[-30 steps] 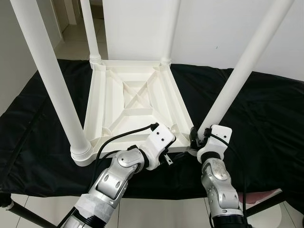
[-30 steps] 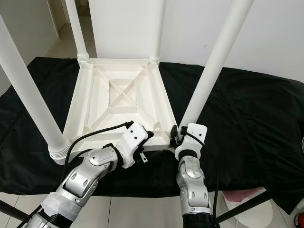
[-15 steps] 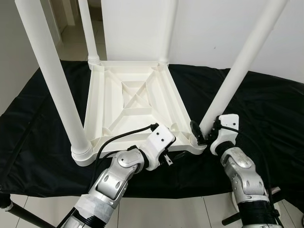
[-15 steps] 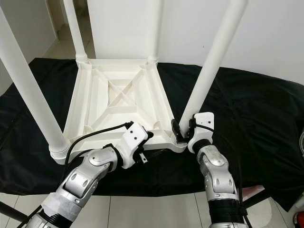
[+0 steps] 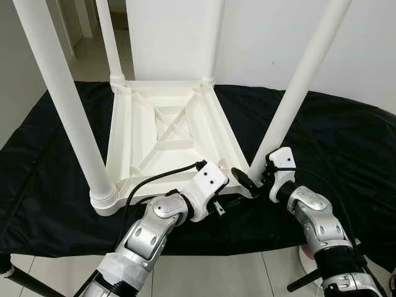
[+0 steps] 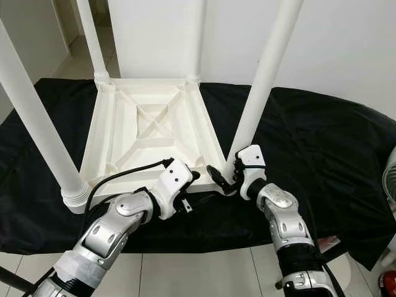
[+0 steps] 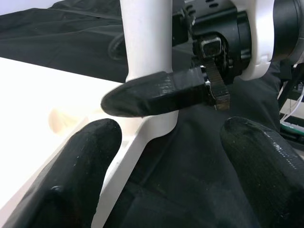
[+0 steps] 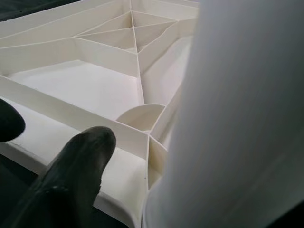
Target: Building children table
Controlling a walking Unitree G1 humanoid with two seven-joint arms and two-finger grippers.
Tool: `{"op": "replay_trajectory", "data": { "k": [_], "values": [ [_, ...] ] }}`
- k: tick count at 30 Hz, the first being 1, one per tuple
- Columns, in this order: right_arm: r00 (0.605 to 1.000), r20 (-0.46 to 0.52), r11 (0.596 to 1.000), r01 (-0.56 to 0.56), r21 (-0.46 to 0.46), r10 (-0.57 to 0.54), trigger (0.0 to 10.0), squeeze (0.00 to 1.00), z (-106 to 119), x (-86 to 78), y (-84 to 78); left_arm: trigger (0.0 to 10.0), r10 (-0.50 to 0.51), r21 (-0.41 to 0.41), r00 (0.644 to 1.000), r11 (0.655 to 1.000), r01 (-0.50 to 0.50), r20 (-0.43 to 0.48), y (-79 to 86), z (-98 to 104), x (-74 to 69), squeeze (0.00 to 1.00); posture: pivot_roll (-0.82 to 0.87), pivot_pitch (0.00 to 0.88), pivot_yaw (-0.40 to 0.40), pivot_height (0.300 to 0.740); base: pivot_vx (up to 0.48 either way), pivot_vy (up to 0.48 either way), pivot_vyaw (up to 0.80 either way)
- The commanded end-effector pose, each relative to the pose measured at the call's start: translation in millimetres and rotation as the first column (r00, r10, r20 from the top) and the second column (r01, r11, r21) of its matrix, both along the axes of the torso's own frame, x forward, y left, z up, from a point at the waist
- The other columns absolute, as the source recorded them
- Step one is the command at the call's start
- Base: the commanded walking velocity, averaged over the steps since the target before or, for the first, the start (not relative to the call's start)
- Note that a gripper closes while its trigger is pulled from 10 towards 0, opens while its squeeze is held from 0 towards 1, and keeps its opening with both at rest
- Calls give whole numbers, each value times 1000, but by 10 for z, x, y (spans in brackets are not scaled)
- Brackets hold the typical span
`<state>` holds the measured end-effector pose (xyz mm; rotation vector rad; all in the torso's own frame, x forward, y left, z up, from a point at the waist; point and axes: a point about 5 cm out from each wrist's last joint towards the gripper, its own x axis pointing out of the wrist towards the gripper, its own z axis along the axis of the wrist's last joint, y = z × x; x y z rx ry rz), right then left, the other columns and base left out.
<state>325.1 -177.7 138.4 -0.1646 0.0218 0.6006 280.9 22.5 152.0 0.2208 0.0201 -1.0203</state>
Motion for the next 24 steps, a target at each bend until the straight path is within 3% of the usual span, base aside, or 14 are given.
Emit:
{"op": "replay_trajectory", "data": {
  "k": [1,2,4,5,16,17,24],
  "values": [
    [999,-43,1000,-28,-14,27,4157,0,-77,-12,6,10000,25,5,1000,1000,-25,6,11,1,17,0,41,29,-44,740,0,0,0],
    [998,-53,1000,-27,-11,27,3529,0,-97,-17,-7,10000,24,5,1000,1000,-24,6,9,2,17,0,40,30,-43,740,0,0,0],
    [998,-53,1000,-27,-11,27,3529,0,-97,-17,-7,10000,24,5,1000,1000,-24,6,9,2,17,0,40,30,-43,740,0,0,0],
    [998,-61,1000,-24,-17,23,0,0,-123,-14,-34,10000,23,4,1000,1000,-23,7,5,4,16,0,40,31,-43,740,0,0,0],
    [997,-72,1000,-4,-1,4,0,0,-161,-28,-136,10000,13,7,1000,1000,-13,4,-3,-3,1,0,34,39,-42,740,0,0,0],
    [997,-72,1000,10,15,-9,10000,0,-159,-32,-123,10000,16,5,1000,1000,-16,1,-4,-6,-3,0,37,41,-46,740,0,0,0],
    [991,-56,991,128,48,-126,10000,0,-138,-43,-44,10000,23,2,1000,1000,-23,-4,0,-22,-19,0,38,44,-53,740,0,0,0]
  ]
}}
